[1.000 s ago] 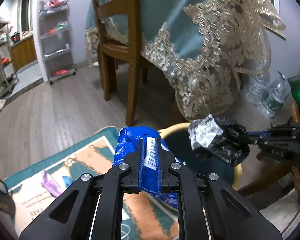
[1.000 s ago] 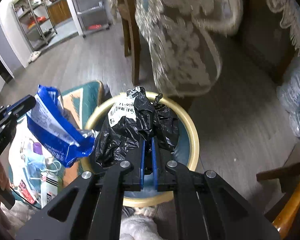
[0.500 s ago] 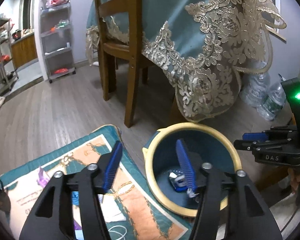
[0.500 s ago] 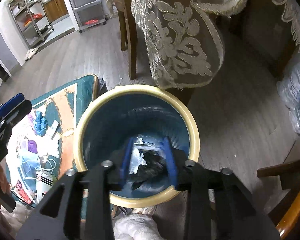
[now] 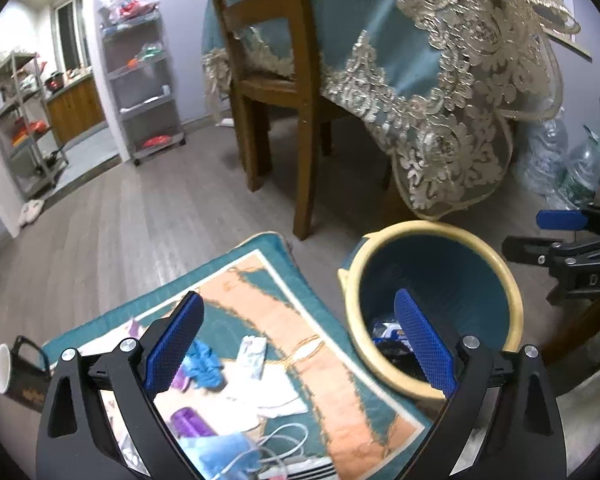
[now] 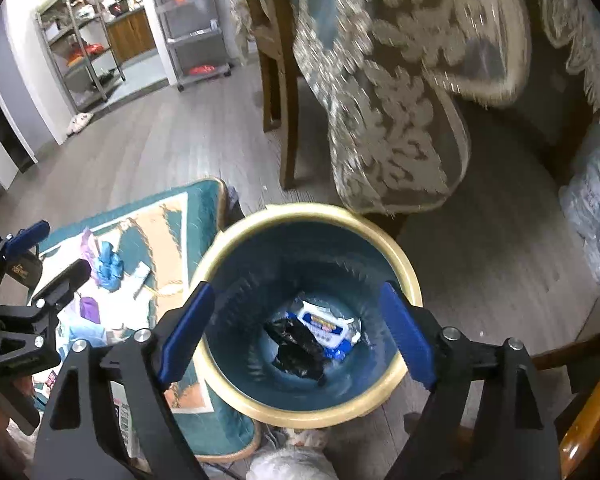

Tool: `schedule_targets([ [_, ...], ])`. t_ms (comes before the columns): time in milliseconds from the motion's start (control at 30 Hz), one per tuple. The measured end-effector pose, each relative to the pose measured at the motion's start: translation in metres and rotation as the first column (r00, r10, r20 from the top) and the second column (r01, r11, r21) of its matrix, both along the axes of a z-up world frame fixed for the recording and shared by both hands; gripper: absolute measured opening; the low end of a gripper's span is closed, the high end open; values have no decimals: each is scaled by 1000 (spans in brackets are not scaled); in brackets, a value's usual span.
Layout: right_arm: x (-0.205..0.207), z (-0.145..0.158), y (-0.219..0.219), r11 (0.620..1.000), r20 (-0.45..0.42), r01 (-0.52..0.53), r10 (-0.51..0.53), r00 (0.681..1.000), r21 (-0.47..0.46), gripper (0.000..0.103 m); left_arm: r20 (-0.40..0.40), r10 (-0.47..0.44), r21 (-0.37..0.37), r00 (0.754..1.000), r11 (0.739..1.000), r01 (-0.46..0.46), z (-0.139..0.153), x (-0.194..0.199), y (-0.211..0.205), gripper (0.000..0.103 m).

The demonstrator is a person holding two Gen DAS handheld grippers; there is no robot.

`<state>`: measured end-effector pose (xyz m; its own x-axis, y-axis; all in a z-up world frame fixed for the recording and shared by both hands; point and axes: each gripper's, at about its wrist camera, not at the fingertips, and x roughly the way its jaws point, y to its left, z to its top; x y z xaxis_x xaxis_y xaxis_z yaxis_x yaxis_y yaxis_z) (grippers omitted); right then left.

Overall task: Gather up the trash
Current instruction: 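Release the blue wipes packet into the bin with the left tool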

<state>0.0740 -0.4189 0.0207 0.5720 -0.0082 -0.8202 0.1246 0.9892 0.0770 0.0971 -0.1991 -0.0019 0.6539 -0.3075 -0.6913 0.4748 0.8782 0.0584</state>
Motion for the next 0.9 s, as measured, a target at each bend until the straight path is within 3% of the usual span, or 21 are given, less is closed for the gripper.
schedule_targets([
  [167,-13,11,34,998,83,-46,49,995,-36,93,-5,37,-16,999,999,-37,5,-6,23,96],
  [333,-27,8,64,998,120,-57,54,991,23,94,1,82,-30,997,996,-82,11,-14,44,96],
  [533,-33,10,102,989,167,-145,142,976,7,97,-14,149,-8,989,989,-149,7,-22,82,96],
  [767,-29,11,150,977,162,-209,201,966,35,97,-43,277,-24,960,960,-278,5,-32,148,96],
  [900,-33,5,178,973,136,-231,224,965,31,97,-75,357,-47,931,931,-361,0,-42,187,96],
])
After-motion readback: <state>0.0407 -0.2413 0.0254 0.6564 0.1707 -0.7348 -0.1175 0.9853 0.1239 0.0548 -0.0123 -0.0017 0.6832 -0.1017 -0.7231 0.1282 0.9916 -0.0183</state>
